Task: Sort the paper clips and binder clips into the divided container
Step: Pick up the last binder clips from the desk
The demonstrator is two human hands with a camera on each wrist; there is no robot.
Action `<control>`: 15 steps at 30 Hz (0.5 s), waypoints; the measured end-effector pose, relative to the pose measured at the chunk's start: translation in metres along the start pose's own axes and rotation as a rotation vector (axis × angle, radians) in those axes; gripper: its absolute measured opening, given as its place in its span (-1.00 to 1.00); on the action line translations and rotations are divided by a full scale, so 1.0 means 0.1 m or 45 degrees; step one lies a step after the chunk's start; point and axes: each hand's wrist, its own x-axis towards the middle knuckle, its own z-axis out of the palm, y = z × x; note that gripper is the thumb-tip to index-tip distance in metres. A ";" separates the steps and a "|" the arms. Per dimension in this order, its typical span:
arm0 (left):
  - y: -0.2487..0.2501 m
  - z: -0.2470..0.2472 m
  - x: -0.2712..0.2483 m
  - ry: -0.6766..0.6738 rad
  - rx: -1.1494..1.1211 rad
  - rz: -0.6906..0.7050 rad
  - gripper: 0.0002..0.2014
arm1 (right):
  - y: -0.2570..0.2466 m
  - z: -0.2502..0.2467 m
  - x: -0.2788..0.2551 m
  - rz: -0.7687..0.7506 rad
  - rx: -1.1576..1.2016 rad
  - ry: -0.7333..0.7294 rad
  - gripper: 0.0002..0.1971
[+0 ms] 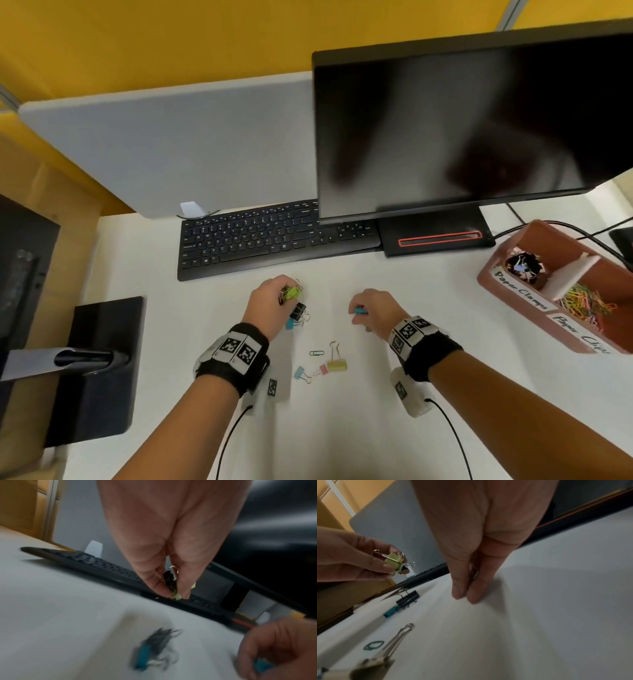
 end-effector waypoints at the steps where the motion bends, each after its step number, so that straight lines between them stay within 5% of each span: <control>1: 0.10 -0.01 -0.03 -0.020 -0.025 0.020 -0.81 | 0.06 -0.03 -0.07 0.001 0.028 0.003 -0.86; 9: 1.69 0.53 0.04 -0.297 -0.159 0.443 -0.79 | 0.86 -1.00 -0.95 0.109 0.201 0.464 -0.78; 13: 2.69 1.13 0.23 -0.394 -0.384 0.485 -0.76 | 1.21 -1.66 -1.28 0.241 0.092 0.768 -0.75; 15: 3.05 1.42 0.33 -0.469 -0.544 0.383 -0.72 | 1.24 -1.96 -1.25 0.120 0.187 0.566 -0.71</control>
